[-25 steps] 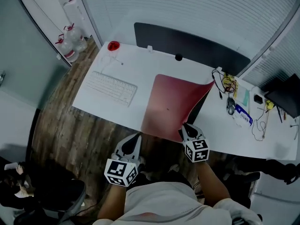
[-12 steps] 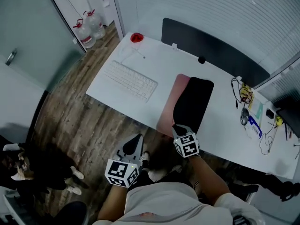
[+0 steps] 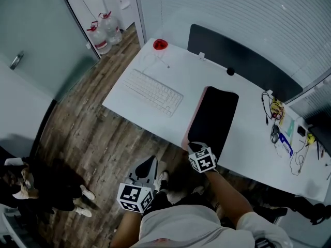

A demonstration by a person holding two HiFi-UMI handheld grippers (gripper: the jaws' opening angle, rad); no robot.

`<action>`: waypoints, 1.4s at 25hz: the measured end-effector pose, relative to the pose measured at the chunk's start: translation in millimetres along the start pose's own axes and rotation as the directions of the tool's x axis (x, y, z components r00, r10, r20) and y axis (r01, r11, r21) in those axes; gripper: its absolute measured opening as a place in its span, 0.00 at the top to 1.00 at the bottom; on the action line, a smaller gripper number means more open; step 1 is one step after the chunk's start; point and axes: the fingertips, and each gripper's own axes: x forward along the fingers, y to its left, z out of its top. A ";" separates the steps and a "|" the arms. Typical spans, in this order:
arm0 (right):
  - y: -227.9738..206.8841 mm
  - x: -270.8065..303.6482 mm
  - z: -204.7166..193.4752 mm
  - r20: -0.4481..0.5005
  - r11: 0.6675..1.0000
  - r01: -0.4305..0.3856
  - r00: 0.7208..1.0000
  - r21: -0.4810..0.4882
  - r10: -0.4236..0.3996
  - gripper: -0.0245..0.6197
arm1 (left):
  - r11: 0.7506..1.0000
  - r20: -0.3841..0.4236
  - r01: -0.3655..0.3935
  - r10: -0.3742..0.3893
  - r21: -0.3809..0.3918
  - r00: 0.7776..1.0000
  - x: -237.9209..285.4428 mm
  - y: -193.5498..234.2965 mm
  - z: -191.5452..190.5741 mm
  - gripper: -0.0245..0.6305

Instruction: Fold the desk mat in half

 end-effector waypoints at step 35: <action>-134.7 -435.4 33.8 0.620 0.819 0.399 0.535 0.412 -0.573 0.88 | 0.895 0.166 0.361 -0.411 0.263 0.896 81.3 -210.0 123.6 0.94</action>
